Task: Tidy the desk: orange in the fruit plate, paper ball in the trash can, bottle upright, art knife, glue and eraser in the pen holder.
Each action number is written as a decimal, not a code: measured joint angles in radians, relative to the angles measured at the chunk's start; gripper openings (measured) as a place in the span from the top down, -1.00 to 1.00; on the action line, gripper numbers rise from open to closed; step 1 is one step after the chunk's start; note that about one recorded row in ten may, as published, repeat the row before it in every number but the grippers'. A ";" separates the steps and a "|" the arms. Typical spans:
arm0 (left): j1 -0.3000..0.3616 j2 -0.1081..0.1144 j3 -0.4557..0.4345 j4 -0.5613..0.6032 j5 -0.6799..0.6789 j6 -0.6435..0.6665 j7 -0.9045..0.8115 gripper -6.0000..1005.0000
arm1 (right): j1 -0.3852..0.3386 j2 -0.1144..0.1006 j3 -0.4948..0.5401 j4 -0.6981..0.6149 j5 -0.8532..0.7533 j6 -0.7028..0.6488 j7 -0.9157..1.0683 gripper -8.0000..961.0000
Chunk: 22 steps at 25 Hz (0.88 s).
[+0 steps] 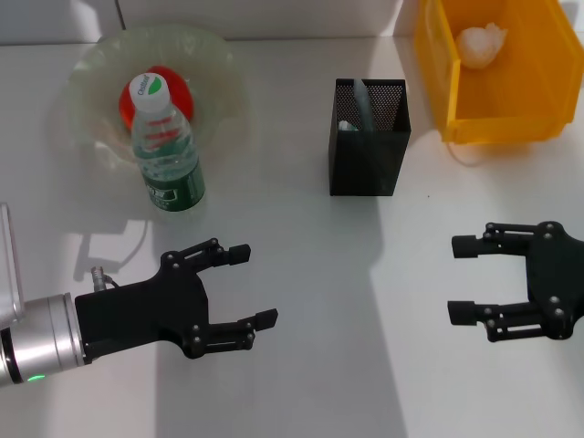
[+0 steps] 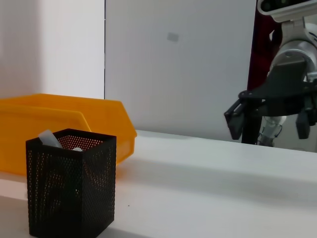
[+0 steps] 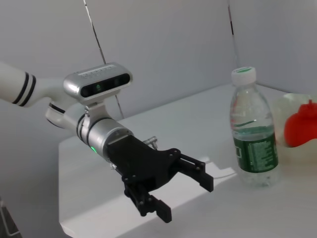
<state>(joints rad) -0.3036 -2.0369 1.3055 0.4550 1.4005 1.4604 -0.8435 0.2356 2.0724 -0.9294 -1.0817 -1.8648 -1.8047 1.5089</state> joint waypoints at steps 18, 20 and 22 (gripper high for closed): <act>-0.008 0.006 -0.005 0.006 0.000 0.006 -0.052 -0.72 | -0.016 -0.001 0.084 0.219 -0.005 -0.039 -0.190 -0.68; -0.008 0.006 -0.005 0.006 0.000 0.006 -0.052 -0.72 | -0.014 -0.001 0.084 0.224 -0.005 -0.031 -0.190 -0.68; -0.008 0.006 -0.005 0.006 0.000 0.006 -0.052 -0.72 | -0.013 -0.001 0.084 0.225 -0.005 -0.027 -0.193 -0.68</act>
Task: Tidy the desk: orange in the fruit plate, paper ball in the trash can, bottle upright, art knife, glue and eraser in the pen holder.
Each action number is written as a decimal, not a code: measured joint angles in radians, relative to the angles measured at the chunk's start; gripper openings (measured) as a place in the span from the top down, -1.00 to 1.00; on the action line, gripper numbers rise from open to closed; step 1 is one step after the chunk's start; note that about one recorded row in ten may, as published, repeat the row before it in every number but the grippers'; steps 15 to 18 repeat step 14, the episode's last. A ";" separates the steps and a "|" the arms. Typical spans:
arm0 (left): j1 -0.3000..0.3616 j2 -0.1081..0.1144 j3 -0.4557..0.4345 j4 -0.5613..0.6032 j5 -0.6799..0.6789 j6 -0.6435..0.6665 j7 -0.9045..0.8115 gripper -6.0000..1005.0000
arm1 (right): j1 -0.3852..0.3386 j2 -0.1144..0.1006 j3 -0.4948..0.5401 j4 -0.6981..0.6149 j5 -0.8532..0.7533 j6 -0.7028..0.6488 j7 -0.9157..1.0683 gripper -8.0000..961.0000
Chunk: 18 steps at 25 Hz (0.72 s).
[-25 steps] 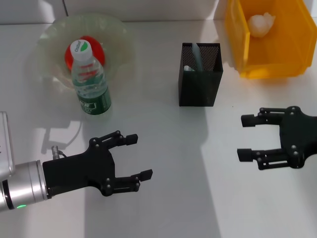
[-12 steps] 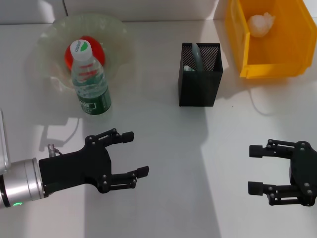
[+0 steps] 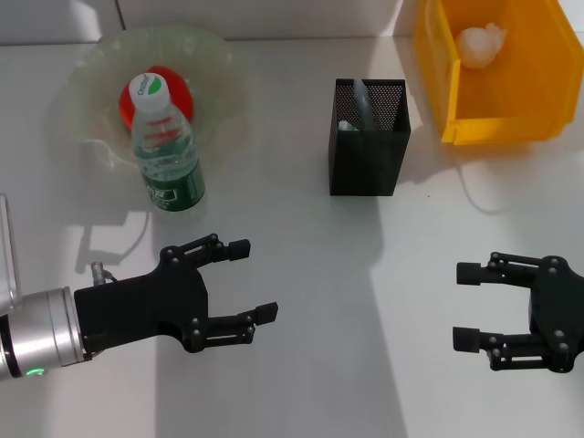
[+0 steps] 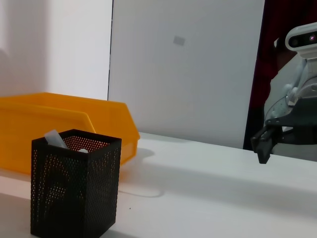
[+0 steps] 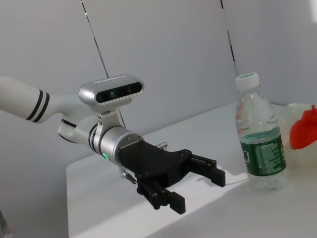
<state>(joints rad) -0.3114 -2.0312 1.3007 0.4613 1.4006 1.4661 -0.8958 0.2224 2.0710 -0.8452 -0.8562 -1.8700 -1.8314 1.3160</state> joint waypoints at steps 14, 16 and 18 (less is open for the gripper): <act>0.007 0.004 0.001 -0.002 0.000 0.029 0.000 -0.72 | 0.014 0.007 0.014 0.009 0.008 0.039 -0.005 -0.68; 0.007 0.004 0.001 -0.002 0.000 0.029 0.000 -0.72 | 0.014 0.007 0.014 0.009 0.008 0.039 -0.005 -0.68; 0.007 0.004 0.001 -0.002 0.000 0.029 0.000 -0.72 | 0.014 0.007 0.014 0.009 0.008 0.039 -0.005 -0.68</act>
